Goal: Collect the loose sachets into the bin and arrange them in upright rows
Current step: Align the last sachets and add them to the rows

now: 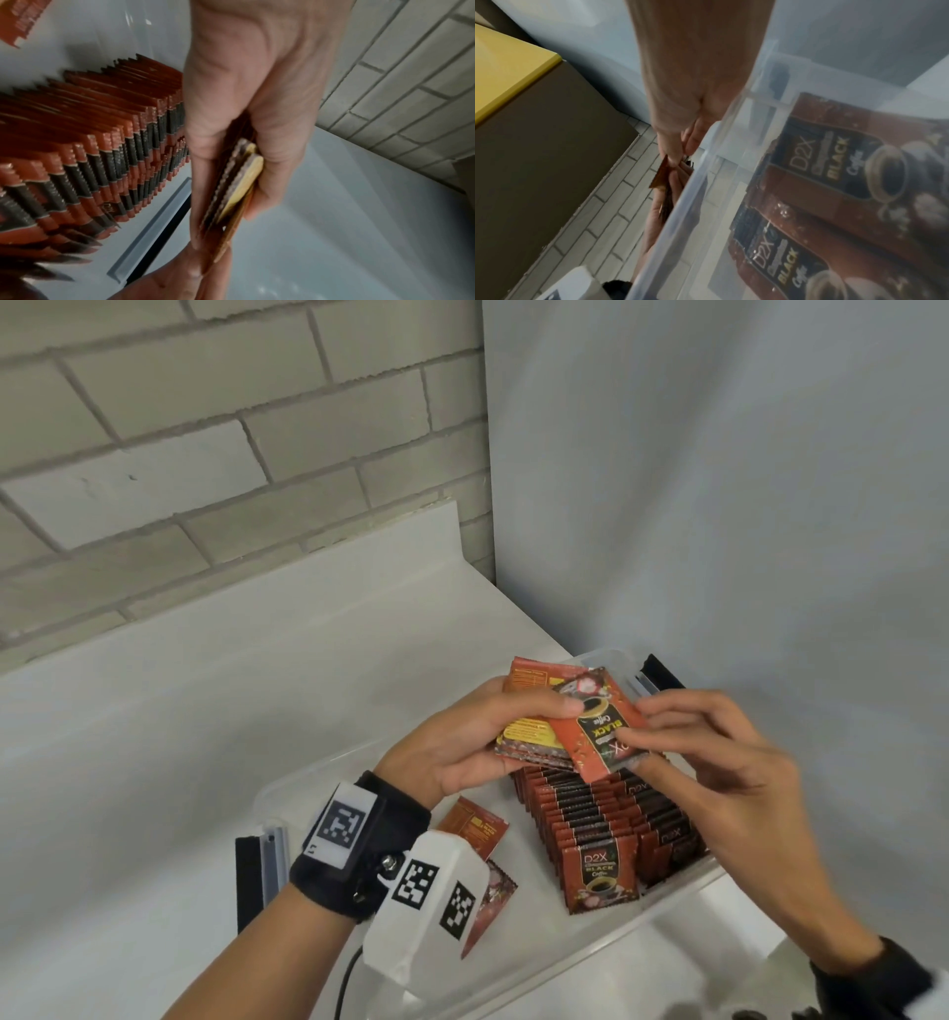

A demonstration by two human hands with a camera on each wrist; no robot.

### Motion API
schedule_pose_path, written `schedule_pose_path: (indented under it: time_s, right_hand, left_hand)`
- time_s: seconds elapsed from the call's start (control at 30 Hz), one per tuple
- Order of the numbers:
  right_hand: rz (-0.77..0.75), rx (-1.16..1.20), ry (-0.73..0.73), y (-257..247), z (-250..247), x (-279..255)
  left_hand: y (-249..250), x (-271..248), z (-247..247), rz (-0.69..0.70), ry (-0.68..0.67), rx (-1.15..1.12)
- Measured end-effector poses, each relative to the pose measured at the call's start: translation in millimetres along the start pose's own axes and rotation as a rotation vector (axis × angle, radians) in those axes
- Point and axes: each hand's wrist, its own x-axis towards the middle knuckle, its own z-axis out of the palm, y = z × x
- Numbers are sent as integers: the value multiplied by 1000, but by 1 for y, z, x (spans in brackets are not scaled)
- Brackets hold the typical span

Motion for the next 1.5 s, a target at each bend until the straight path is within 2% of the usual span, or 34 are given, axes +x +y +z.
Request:
schedule_pose_path:
  time_s: [0.1, 0.2, 0.3, 0.4, 0.53, 0.63, 0.7, 0.8, 0.87, 1.0, 1.23, 1.5]
  right_hand:
    - [57, 146, -91, 0, 0, 2]
    - [222, 322, -134, -2, -1, 5]
    - [315, 335, -138, -7, 0, 8]
    - [357, 298, -117, -4, 0, 9]
    - [403, 347, -17, 2, -2, 10]
    - [408, 359, -1, 0, -11, 12]
    - [399, 276, -72, -7, -19, 13]
    - [354, -6, -331, -17, -24, 13]
    - [286, -248, -493, -17, -24, 12]
    - [109, -572, -650, -5, -22, 11]
    - [102, -741, -856, 0, -13, 11]
    - [171, -722, -924, -1, -10, 15]
  left_hand:
    - [0, -1, 1, 71, 4, 6]
    - [0, -1, 3, 129, 3, 10]
    - [-1, -2, 7, 162, -27, -6]
    - [-3, -2, 8, 179, -48, -3]
    - [-4, 0, 8, 196, -25, -22]
    - [-2, 2, 6, 195, 63, -92]
    - [0, 5, 4, 183, 127, -137]
    - [2, 5, 5, 158, 161, -229]
    - [1, 6, 6, 131, 182, -245]
    - [-2, 7, 4, 90, 188, -210]
    - [-4, 9, 1, 78, 179, -167]
    - [-5, 10, -1, 97, 150, -83]
